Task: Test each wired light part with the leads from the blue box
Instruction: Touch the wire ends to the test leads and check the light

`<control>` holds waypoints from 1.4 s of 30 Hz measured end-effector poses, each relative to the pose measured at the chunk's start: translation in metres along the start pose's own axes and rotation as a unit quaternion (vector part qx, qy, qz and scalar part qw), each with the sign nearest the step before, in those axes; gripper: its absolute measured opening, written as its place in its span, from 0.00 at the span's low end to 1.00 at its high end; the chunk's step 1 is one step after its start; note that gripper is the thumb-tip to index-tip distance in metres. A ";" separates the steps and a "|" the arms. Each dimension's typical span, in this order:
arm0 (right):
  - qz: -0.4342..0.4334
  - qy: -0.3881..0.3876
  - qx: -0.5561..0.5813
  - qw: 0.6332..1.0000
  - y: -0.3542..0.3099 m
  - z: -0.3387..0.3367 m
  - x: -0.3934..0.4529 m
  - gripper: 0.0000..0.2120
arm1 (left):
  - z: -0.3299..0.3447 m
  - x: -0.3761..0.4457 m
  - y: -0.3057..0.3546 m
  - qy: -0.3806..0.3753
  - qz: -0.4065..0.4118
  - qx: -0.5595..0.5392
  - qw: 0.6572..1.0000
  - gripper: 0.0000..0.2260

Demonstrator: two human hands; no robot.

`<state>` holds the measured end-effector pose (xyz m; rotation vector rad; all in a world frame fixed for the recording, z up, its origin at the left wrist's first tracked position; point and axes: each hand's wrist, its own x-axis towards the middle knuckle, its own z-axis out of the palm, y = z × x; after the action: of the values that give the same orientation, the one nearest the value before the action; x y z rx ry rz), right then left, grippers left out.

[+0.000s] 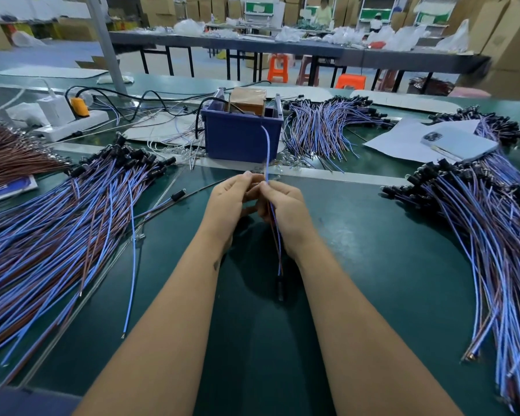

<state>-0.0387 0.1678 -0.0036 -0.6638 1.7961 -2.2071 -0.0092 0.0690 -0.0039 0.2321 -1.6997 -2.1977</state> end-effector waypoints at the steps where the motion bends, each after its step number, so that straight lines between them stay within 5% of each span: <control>1: -0.001 -0.007 -0.023 1.000 0.002 0.001 0.000 0.17 | -0.001 0.000 0.000 0.000 0.004 -0.013 1.000 0.12; 10: -0.019 -0.003 -0.204 0.979 0.011 0.007 -0.002 0.17 | -0.007 0.001 -0.001 0.023 0.049 0.009 0.998 0.05; 18: -0.014 0.124 -0.121 0.985 0.011 -0.001 0.005 0.06 | -0.013 0.006 -0.006 0.051 0.011 0.039 0.998 0.05; 25: -0.019 0.129 -0.084 0.988 0.015 0.000 0.009 0.11 | -0.008 0.003 -0.010 -0.021 0.026 0.168 0.985 0.05; 34: -0.007 0.170 -0.119 0.978 0.016 -0.001 0.010 0.12 | -0.007 0.002 -0.012 -0.029 0.046 0.197 0.979 0.05; 42: -0.010 0.250 -0.112 0.962 0.013 -0.012 0.012 0.07 | -0.022 0.011 -0.013 0.109 0.076 0.215 0.967 0.08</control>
<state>-0.0567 0.1704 -0.0151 -0.1583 2.3074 -2.3559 -0.0137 0.0477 -0.0217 0.4199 -1.9732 -1.6091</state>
